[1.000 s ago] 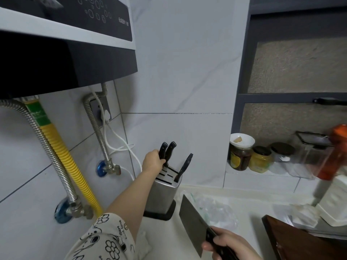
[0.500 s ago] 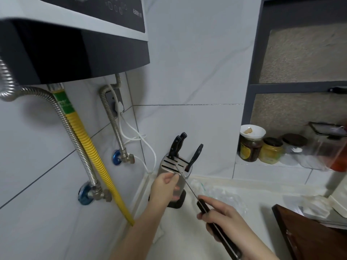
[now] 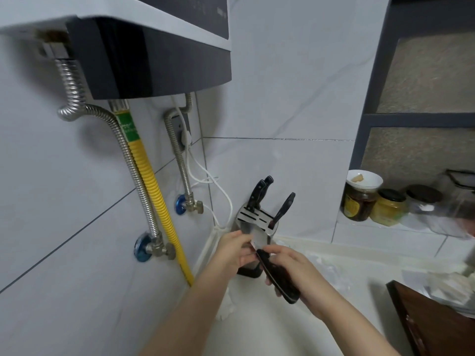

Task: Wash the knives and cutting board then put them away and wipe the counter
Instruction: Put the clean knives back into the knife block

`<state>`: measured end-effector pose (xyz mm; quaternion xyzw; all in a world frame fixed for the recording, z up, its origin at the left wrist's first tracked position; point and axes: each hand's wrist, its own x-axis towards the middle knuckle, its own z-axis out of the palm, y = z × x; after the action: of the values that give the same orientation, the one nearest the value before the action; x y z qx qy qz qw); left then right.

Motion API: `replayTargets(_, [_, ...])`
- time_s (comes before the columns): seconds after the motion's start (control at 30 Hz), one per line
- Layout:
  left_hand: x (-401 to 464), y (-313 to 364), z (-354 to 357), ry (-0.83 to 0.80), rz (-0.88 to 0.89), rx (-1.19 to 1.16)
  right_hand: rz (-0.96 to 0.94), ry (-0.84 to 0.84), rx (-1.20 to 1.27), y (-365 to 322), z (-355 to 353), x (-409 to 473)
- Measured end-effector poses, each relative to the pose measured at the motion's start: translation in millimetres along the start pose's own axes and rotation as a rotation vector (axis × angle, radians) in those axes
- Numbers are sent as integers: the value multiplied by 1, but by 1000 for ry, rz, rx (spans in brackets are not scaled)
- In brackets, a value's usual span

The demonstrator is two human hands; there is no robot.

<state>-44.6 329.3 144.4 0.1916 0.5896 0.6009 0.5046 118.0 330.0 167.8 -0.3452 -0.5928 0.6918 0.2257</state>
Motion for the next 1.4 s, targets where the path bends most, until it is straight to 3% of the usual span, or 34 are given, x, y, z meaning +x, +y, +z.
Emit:
replayTargets(0.13, [1, 3, 3, 82, 26, 18, -48, -174, 297, -2, -2, -6])
replayTargets(0.23, [-1, 5, 3, 72, 58, 73, -148, -218, 232, -2, -4, -7])
replayTargets(0.4, [-12, 15, 5, 86, 8, 34, -276, -64, -32, -7, 0, -2])
replayTargets(0.6, [-13, 16, -4, 7, 88, 111, -377, 109, -136, 10, 1, -9])
replayTargets(0.8, [-6, 16, -4, -6, 106, 106, -382, 118, -260, 20, 2, -12])
replayTargets(1.17, [6, 16, -4, -45, 115, 121, -378, 143, -103, 9, 2, -5])
replayTargets(1.4, [19, 17, -9, -113, 131, 92, -451, 180, -234, -12, -7, 12])
